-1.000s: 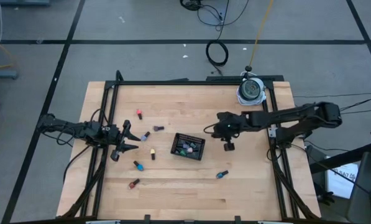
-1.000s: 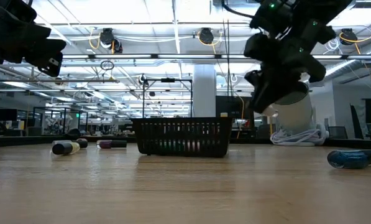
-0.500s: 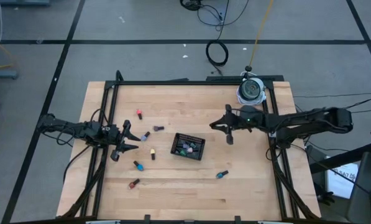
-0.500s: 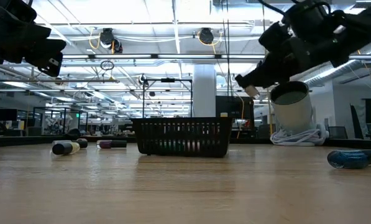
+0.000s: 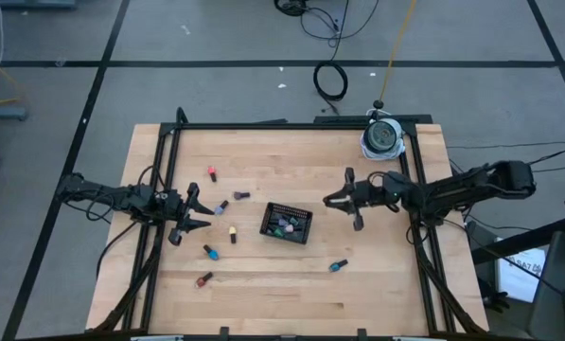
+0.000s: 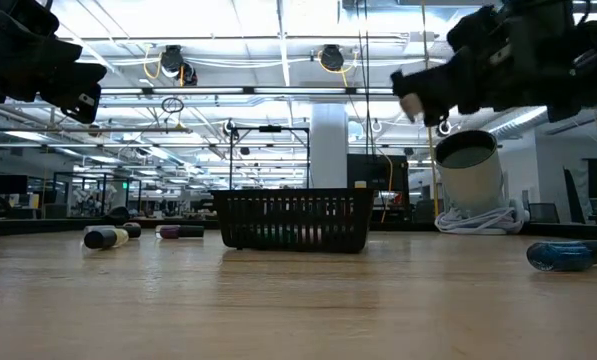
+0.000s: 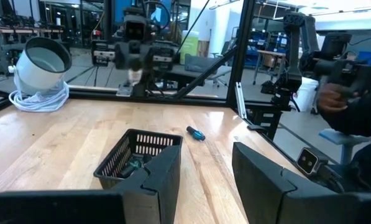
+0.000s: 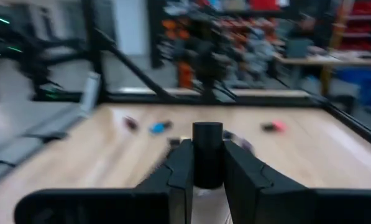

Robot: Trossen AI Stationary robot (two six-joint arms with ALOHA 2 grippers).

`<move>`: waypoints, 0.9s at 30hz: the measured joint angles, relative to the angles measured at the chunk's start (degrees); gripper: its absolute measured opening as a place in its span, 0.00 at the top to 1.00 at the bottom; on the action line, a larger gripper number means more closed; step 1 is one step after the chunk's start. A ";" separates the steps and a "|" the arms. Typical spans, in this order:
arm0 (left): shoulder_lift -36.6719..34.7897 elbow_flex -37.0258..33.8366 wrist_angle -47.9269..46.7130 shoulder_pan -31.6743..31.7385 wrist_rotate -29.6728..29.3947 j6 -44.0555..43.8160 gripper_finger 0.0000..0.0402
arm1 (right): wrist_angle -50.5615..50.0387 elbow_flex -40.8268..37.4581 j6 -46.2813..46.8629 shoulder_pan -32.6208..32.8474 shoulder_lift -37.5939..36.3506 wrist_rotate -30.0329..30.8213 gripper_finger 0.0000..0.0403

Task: Pick & Place Nail Polish
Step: Put the white nail polish into the black bin

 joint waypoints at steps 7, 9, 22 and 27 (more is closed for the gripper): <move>0.00 0.00 0.00 0.00 -0.01 0.00 0.64 | 9.28 -0.03 3.77 3.83 -0.06 -10.44 0.88; -0.01 0.00 0.02 0.00 -0.01 0.00 0.64 | 11.07 -0.03 5.82 4.34 -0.10 -14.72 0.88; -0.01 0.00 0.00 0.00 -0.01 0.00 0.64 | 24.13 -0.03 11.97 9.17 -0.06 -29.38 0.88; -0.01 0.00 0.01 0.00 -0.01 0.00 0.64 | 33.79 0.11 13.08 11.85 -0.24 -29.35 0.88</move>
